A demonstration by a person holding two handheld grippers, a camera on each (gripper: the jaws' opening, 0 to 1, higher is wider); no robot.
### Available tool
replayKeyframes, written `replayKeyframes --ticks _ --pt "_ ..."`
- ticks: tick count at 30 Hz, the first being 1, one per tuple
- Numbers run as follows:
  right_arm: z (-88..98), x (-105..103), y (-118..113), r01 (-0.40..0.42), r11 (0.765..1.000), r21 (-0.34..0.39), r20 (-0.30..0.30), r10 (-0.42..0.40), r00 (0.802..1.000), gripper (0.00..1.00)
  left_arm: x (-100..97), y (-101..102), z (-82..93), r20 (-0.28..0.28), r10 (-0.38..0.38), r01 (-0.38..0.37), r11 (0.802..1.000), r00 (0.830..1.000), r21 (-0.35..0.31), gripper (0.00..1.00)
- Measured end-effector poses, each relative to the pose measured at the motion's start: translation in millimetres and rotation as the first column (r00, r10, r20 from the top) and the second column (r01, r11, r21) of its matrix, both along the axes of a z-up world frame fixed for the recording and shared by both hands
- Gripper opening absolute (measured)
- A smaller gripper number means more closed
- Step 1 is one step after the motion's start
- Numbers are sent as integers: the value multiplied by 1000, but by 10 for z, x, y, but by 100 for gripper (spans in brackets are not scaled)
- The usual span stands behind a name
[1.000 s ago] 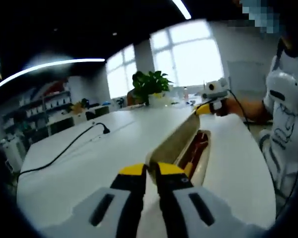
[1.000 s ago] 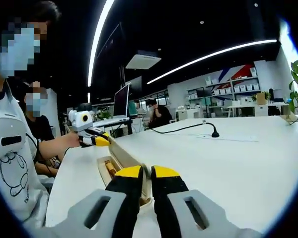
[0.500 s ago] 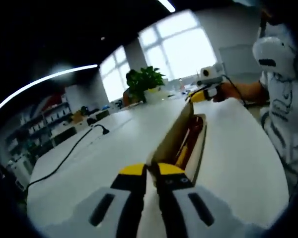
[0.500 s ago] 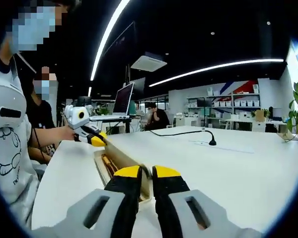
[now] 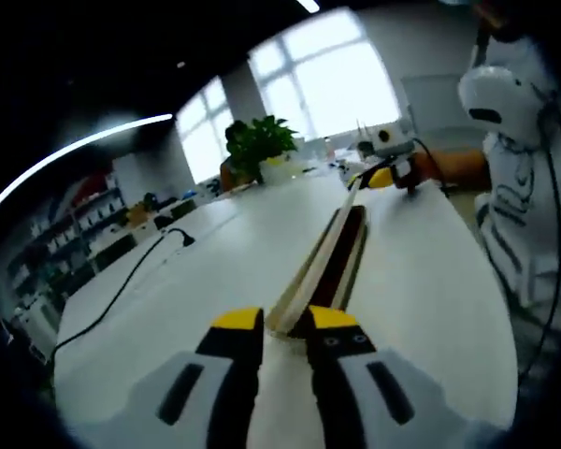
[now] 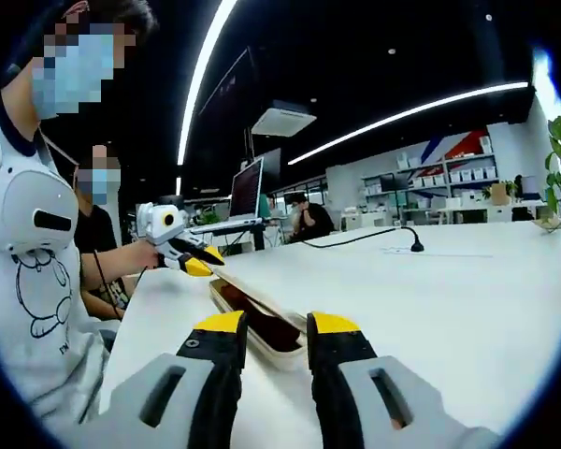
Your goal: Arrange the utensils inside the cutlery case until each visible utensil rests in its matching compartment.
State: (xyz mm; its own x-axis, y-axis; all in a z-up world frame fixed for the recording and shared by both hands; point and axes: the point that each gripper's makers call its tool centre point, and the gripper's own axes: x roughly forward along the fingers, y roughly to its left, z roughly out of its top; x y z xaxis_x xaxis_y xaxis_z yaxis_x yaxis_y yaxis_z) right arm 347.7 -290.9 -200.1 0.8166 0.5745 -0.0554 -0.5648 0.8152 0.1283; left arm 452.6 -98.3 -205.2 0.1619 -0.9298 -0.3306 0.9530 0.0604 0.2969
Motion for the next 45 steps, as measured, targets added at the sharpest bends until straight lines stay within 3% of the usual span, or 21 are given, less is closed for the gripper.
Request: replayKeyframes --ticks 7,11,12,14,18,24,31,38,45 --pt "-86 17 23 -15 998 -67 -44 12 999 43 -117 -62 27 20 -54 53 997 998 53 23" --pt "-131 62 38 -16 989 -144 -52 9 999 43 -128 -208 -10 -78 -54 62 992 996 106 26" --pt "-128 66 53 -20 989 -144 -51 13 999 43 -112 -247 -35 -82 -46 57 989 996 139 27" --pt "-142 80 75 -33 987 -158 -53 25 998 43 -168 -342 -21 -44 -116 122 978 992 170 31" --pt "-177 120 123 -60 983 -175 -80 46 996 43 -264 -465 -101 -48 -200 205 935 979 291 37" --pt "-145 81 143 -86 983 -163 -86 73 994 42 -338 -598 -107 -63 -253 260 913 965 315 41" --pt "-196 118 91 -116 985 -128 -158 96 983 41 -264 -666 -148 -101 -281 299 889 954 347 42" --pt "-201 141 91 -142 976 -163 -121 123 985 40 -241 -685 -323 -143 -290 323 850 946 416 43" --pt "-217 129 84 -151 966 -210 -86 136 987 39 -240 -696 -350 -172 -277 325 847 945 420 46"
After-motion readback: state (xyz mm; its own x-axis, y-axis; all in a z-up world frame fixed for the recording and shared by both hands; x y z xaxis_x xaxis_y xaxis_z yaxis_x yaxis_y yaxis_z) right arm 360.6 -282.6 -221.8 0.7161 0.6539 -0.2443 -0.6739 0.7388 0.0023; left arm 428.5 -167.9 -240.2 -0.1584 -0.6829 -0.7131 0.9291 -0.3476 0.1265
